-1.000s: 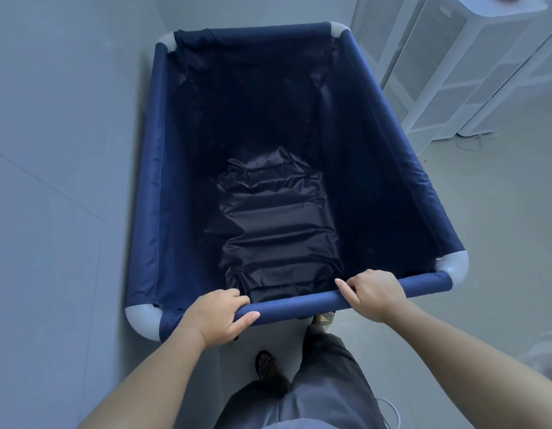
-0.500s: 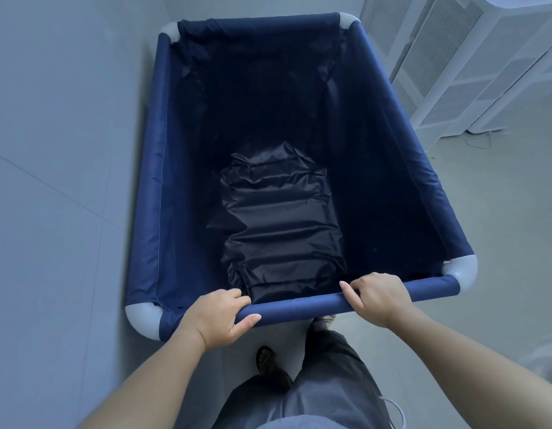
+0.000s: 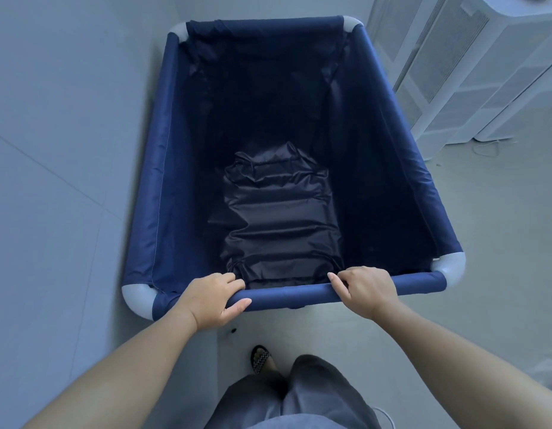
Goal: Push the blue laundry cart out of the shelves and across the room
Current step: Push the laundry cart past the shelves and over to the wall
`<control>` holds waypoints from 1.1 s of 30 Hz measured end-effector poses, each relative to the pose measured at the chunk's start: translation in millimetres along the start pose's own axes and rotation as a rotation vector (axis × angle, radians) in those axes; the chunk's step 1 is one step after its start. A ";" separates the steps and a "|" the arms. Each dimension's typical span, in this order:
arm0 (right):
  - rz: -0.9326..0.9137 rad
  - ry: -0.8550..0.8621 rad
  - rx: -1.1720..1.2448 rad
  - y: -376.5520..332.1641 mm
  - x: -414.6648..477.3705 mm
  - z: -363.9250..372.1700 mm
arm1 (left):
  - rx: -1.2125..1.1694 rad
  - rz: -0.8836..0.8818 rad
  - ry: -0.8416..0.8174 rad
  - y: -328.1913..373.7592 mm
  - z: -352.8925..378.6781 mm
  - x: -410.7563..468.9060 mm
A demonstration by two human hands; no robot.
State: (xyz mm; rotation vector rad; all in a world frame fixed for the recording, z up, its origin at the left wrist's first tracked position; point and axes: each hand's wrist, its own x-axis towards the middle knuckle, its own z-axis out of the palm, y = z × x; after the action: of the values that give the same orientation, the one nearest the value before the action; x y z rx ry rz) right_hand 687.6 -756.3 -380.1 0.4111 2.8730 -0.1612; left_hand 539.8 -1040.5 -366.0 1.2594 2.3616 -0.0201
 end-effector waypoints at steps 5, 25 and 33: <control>-0.100 -0.023 0.115 7.4 1.9 -1.8 | -0.082 0.022 0.023 38.7 -4.8 23.8; -0.365 0.427 -0.099 41.5 -6.8 2.8 | -0.002 -0.062 0.069 70.2 -0.5 43.9; -0.317 0.401 -0.109 32.2 -6.6 4.5 | -0.028 -0.044 0.089 60.0 1.8 43.0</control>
State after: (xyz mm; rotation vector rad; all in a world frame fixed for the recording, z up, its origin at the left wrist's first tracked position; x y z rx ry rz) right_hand 704.0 -727.9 -385.3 -0.0444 3.3061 0.0296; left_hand 567.5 -972.4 -373.0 1.2184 2.4559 0.0563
